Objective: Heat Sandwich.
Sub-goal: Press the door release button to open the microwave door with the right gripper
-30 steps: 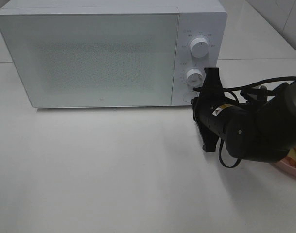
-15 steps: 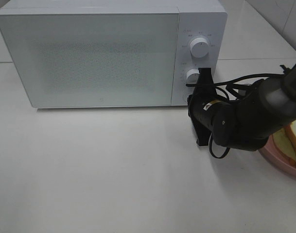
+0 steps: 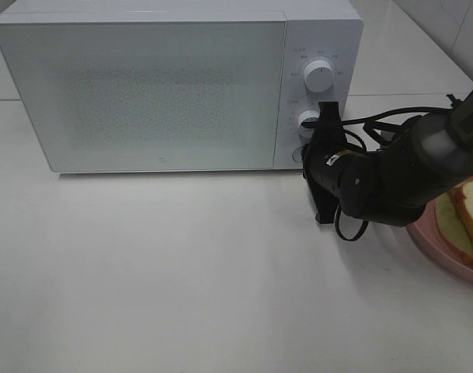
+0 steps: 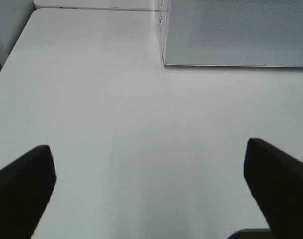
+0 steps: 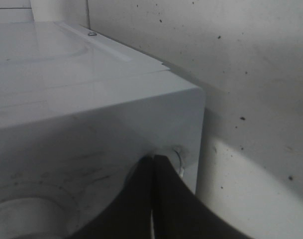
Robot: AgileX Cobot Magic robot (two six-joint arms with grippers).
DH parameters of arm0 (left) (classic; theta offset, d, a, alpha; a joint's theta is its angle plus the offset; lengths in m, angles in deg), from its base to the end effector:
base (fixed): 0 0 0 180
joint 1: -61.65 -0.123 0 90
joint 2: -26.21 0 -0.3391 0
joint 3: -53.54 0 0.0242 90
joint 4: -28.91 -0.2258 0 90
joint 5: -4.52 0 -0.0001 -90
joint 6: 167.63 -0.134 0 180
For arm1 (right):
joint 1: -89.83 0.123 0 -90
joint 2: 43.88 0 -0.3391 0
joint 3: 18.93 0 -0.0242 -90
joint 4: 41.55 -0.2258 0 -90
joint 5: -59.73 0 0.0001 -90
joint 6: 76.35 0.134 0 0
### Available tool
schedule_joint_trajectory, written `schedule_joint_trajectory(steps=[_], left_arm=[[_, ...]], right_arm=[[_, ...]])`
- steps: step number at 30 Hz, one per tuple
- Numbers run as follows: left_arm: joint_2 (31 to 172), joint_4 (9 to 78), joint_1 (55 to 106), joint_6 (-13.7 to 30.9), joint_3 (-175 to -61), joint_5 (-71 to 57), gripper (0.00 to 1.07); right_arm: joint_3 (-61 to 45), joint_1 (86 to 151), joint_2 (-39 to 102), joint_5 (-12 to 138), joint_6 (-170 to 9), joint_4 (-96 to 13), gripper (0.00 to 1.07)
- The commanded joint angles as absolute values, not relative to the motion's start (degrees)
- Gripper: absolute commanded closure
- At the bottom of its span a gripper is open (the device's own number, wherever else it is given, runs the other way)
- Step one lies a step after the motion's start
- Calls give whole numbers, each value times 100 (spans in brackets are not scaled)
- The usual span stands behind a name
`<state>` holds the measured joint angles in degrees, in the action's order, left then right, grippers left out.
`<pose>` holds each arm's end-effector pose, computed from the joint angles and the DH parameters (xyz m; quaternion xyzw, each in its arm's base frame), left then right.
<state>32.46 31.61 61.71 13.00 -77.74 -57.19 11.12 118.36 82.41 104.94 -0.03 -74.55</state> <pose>-0.0465 -0.0055 0.2492 -0.0028 0.8509 -0.0267 0.5246 0.3976 0.1572 0.1447 0.5754 0.6100 0.3973 0.3727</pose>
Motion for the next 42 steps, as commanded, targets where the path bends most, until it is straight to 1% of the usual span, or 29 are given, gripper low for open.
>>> schedule_joint_trajectory(steps=[1, 4, 9, 15, 23, 27, 42], left_arm=[[3154, 3172, 6177, 1346, -7756, -5679, 9], [3154, 3172, 6177, 1346, -7756, -5679, 9], [3154, 3172, 6177, 1346, -7756, -5679, 9], [3154, 3172, 6177, 1346, -7756, -5679, 9], [3154, 3172, 6177, 1346, -7756, -5679, 9], [3154, 3172, 6177, 1346, -7756, -5679, 9], [3154, 3172, 6177, 1346, -7756, -5679, 9]], right_arm=[[1026, 11784, 8212, 10614, -66, -7426, 107], [900, 11796, 8212, 10482, 60, -7249, 107], [888, 11796, 8212, 10603, 60, -7329, 107], [865, 11796, 8212, 11061, 37, -7449, 107], [378, 11796, 8579, 11726, -20, -7386, 107], [189, 11790, 8739, 12287, -49, -7386, 107], [189, 11790, 8716, 12075, -37, -7277, 107]])
